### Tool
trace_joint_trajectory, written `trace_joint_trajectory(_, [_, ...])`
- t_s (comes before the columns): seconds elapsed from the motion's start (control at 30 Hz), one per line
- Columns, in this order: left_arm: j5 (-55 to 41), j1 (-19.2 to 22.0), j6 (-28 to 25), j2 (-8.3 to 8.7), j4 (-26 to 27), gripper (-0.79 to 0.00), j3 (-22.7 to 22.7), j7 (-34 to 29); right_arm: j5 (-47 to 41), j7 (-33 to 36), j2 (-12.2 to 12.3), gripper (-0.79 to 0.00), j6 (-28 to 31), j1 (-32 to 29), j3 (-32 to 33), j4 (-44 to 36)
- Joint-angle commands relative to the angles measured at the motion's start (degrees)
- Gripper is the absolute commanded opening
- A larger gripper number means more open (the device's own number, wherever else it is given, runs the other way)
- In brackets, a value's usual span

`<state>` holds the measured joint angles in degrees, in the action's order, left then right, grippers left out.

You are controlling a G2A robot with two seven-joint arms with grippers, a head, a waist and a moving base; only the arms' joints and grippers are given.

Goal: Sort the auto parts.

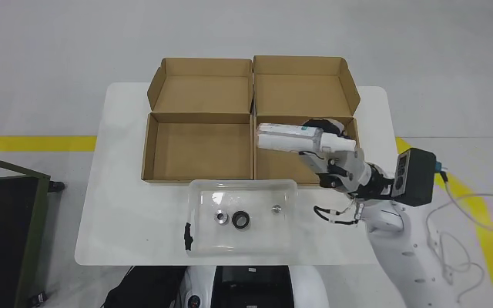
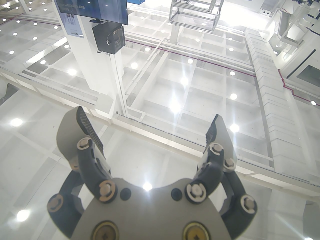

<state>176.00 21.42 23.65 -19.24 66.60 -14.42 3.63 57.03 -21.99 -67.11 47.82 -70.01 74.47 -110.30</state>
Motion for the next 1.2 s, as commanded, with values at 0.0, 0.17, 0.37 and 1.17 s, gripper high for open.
trace_joint_trajectory(0.0, [0.0,0.0,0.0,0.00,0.0,0.000,0.0,0.0,1.0,0.5,0.0,-0.785,0.4,-0.5,0.0,0.6])
trace_joint_trajectory(0.17, [0.0,0.0,0.0,0.00,0.0,0.000,0.0,0.0,3.8,3.8,0.1,-0.785,0.1,-1.4,-0.8,1.8])
trace_joint_trajectory(0.37, [0.0,0.0,0.0,0.00,0.0,0.000,0.0,0.0,6.5,7.0,-0.1,-0.785,-2.2,-0.5,-3.0,4.8])
trace_joint_trajectory(1.17, [0.0,0.0,0.0,0.00,0.0,0.000,0.0,0.0,13.9,24.0,1.1,-0.785,-2.8,1.5,-2.2,11.2])
